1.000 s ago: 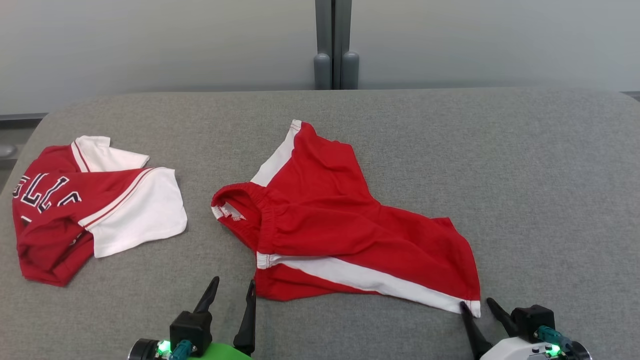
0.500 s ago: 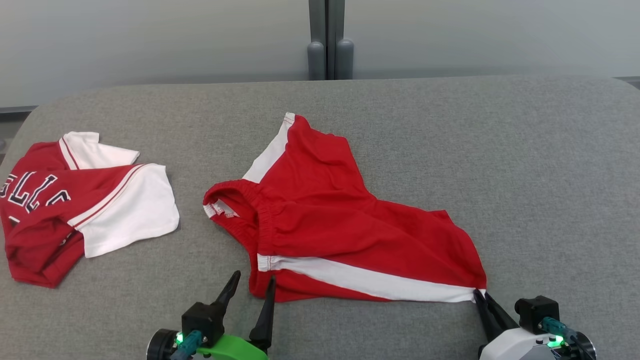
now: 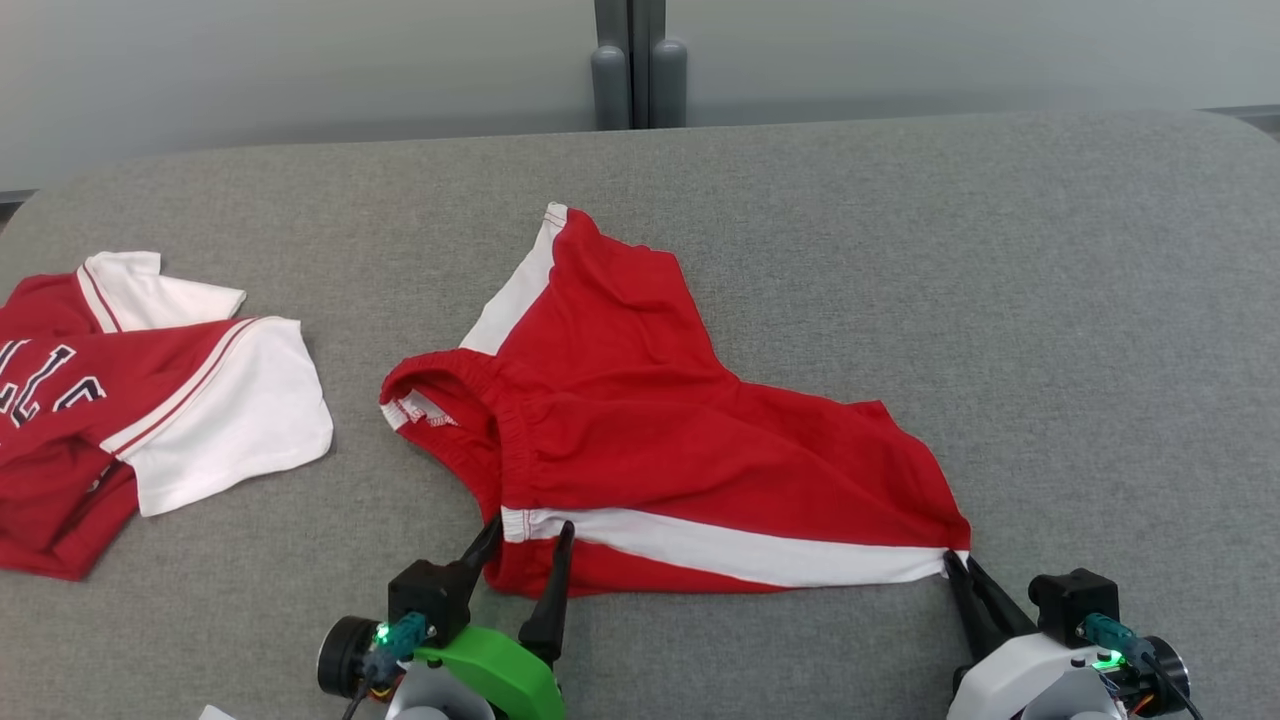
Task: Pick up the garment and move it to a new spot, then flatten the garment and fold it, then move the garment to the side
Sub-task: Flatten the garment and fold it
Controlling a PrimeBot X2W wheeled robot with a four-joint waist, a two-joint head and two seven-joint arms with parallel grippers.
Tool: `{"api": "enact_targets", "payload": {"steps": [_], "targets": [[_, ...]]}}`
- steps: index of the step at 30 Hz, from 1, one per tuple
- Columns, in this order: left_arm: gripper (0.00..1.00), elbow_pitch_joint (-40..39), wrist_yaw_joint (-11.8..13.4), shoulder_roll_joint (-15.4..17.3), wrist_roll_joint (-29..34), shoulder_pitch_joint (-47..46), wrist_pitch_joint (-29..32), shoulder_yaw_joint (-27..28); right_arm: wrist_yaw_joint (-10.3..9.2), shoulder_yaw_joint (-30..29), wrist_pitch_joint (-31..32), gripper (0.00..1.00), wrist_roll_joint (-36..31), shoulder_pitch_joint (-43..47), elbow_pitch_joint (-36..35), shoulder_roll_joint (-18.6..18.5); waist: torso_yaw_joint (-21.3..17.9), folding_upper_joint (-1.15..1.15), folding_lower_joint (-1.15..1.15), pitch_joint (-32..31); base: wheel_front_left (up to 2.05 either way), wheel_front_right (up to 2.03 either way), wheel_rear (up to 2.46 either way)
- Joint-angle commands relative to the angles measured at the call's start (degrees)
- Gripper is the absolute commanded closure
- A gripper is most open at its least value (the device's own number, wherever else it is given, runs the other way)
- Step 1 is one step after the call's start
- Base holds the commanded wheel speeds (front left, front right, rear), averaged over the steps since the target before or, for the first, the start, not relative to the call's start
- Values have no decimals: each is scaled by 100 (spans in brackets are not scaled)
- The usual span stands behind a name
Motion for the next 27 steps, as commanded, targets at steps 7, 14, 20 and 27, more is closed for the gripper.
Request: {"api": "enact_targets", "payload": {"steps": [7,14,20,27], "targets": [[91,13,-24,47,-130,-202,3,36,-10,6,2,100,-6,-71,-27,-35,-50,0,0,88,0,0,0],[100,-250,-24,39,-51,-96,3,164,-10,-86,1,100,90,-135,-370,-34,-29,0,0,73,0,0,0],[100,-813,-24,194,-50,-224,3,3,-10,-229,1,100,419,-235,-1245,-33,28,0,0,-94,0,0,0],[100,-1538,-24,838,-361,-936,2,-361,-9,-269,1,100,573,-687,-2362,-66,-17,0,0,-450,0,0,0]]}}
